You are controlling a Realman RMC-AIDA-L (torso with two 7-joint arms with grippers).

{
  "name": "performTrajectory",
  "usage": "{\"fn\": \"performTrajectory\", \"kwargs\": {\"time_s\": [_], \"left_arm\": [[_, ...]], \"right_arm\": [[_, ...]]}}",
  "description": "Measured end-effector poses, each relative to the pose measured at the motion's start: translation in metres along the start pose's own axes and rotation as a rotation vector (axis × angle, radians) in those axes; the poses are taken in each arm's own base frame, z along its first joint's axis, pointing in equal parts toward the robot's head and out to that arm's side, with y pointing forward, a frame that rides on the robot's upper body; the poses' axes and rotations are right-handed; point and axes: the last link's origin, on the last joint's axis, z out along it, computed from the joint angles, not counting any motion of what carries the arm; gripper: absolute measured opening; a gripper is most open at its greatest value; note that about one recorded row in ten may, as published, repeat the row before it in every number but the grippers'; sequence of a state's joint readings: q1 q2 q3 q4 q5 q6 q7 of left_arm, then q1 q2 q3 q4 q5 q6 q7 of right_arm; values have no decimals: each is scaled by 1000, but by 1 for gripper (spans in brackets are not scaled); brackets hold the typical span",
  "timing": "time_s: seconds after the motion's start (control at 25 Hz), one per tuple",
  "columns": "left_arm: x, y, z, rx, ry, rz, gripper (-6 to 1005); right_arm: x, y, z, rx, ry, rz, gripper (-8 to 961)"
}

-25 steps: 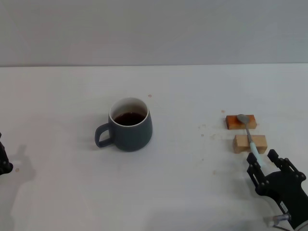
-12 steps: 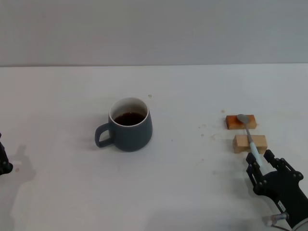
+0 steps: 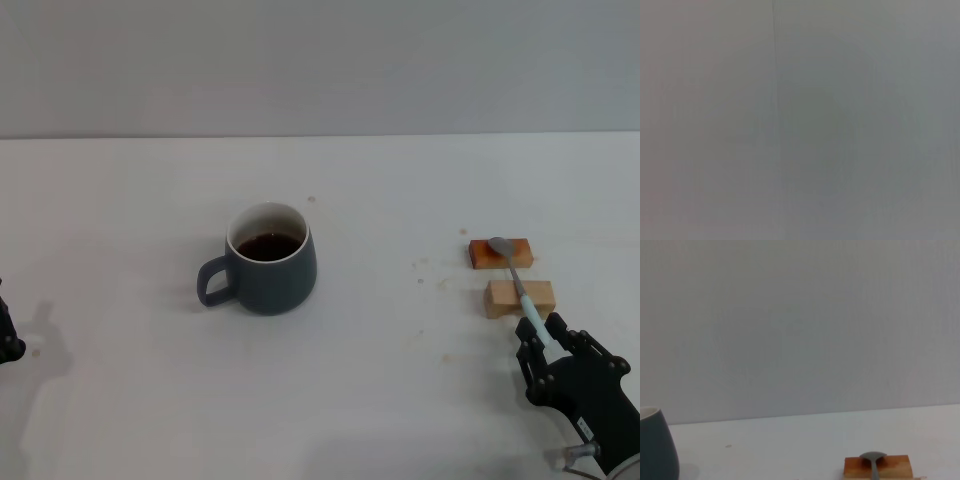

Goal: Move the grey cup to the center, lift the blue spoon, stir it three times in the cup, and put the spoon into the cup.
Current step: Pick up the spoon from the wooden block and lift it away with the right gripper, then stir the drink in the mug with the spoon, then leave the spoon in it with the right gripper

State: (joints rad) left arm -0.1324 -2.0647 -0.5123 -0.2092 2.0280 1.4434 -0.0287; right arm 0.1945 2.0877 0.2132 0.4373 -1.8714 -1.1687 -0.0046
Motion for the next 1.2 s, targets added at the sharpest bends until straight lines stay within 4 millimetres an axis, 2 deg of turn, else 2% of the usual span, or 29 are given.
{"fn": "performTrajectory", "kwargs": {"time_s": [0.6,0.8,1.12,1.2], "left_arm": [[0,-1,0,0,0,2,-1],[0,-1,0,0,-1,3,-1],[0,-1,0,0,0,7,-1],[0,-1,0,1,-1,8,-1]], "right_arm": [[0,-1,-5,17,-14,1,261],[-2,2,-6,14,-25,15,175],[-25,28,-7,-37,-92,34,156],[-39,34,-1,-70,-79,42,157]]}}
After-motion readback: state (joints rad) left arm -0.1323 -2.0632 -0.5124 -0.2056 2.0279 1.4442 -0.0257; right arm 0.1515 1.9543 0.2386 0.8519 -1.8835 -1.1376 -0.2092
